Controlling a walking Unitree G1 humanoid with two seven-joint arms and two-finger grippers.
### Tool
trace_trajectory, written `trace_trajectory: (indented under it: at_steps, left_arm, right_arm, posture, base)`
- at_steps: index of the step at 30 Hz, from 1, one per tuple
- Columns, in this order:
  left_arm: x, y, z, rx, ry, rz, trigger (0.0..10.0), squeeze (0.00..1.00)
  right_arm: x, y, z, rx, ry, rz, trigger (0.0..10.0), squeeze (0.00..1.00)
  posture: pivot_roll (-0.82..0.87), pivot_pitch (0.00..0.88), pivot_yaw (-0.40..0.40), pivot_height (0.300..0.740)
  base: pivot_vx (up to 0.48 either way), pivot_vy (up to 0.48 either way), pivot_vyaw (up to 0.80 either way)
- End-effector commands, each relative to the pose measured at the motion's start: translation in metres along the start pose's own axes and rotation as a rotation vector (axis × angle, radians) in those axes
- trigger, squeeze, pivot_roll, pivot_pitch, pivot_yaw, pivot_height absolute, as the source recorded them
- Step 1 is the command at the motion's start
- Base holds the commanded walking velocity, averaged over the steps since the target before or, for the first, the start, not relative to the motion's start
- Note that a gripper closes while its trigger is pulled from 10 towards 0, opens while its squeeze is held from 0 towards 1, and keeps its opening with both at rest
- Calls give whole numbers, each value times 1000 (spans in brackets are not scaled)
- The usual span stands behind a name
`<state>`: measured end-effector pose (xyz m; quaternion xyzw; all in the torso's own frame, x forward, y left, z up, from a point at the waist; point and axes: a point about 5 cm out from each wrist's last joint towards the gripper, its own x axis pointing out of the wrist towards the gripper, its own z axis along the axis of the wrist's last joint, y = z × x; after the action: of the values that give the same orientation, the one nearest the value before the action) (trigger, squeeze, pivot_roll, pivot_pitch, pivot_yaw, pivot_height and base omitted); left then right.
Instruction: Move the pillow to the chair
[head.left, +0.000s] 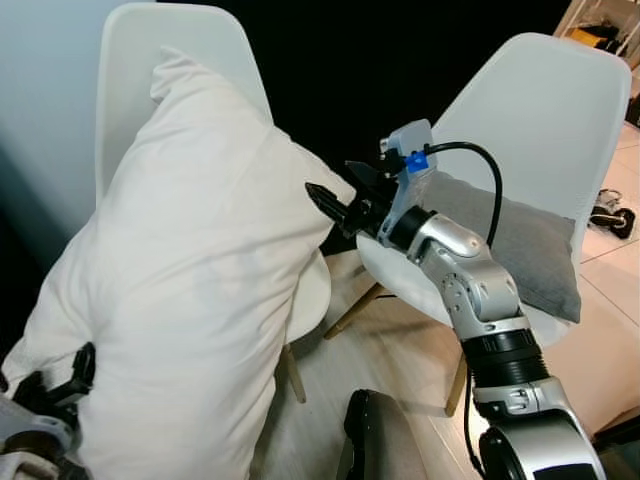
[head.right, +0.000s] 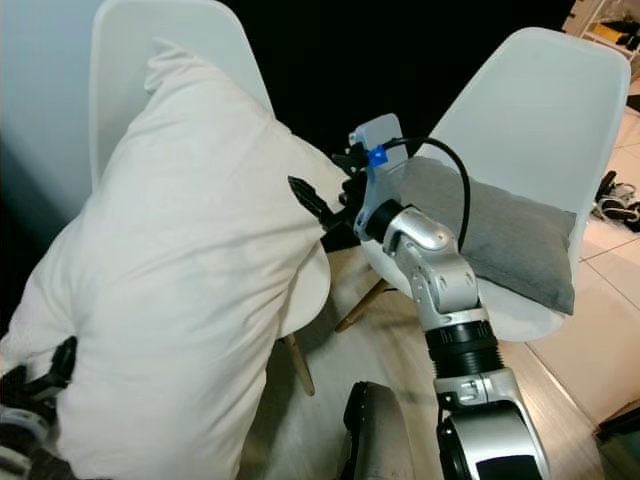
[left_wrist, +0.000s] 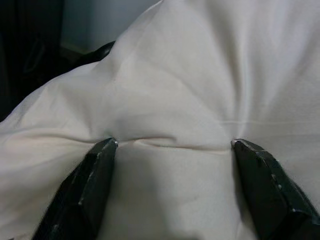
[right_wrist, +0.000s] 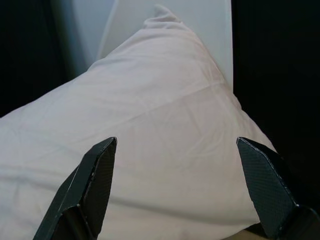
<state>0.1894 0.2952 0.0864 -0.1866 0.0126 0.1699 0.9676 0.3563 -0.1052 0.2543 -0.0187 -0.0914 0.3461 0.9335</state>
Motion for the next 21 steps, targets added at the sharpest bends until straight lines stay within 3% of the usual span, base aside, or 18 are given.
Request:
trace_trajectory:
  at_steps: [1,2,3,4,9,15,16,17,18,19,20,21]
  left_arm:
    - [1,-4,-16,-14,73,-28,5020,0]
    - [4,-3,-17,-14,76,-31,3255,0]
    - [4,-3,-17,-14,76,-31,3255,0]
    - [9,2,-16,-12,68,-27,0,0]
    - [14,7,-11,7,32,-20,0,0]
    - [23,9,11,56,-49,-14,0,0]
    - [28,8,22,146,-64,6,0,0]
    - [28,8,22,146,-64,6,0,0]
    - [31,7,29,212,-75,23,0,0]
    - [41,0,51,395,-118,25,0,0]
    - [41,0,51,395,-118,25,0,0]
    - [47,-6,66,522,-154,27,0,0]
  right_arm:
    - [-3,-3,3,-8,-2,-7,10000,0]
    - [-3,-4,4,-10,-2,-9,10000,0]
    - [-3,-4,4,-10,-2,-9,10000,0]
    - [-4,-5,6,-14,-5,-11,10000,0]
    - [-3,-5,8,-14,-11,-10,10000,0]
    - [-1,-2,9,-6,-18,-7,10000,0]
    - [-1,-2,9,-4,-19,-7,10000,0]
    - [-1,-2,9,-4,-19,-7,10000,0]
    - [-1,-1,9,-2,-20,-8,10000,0]
    - [0,0,8,5,-21,-9,10000,0]
    - [0,0,8,5,-21,-9,10000,0]
    - [0,0,8,10,-22,-10,10000,0]
  posture:
    - [18,121,-179,376]
    - [12,122,-179,376]
    - [12,122,-179,376]
    - [5,121,-176,376]
    - [5,122,-173,376]
    - [14,123,-167,376]
    - [17,123,-164,376]
    - [17,123,-164,376]
    - [17,123,-164,376]
    - [24,122,-161,376]
    - [24,122,-161,376]
    - [26,122,-160,376]
  base:
    - [0,0,0]
    - [0,0,0]
    - [0,0,0]
    - [0,0,0]
    - [0,0,0]
    - [0,0,0]
    - [0,0,0]
    - [0,0,0]
    - [0,0,0]
    - [0,0,0]
    - [0,0,0]
    - [0,0,0]
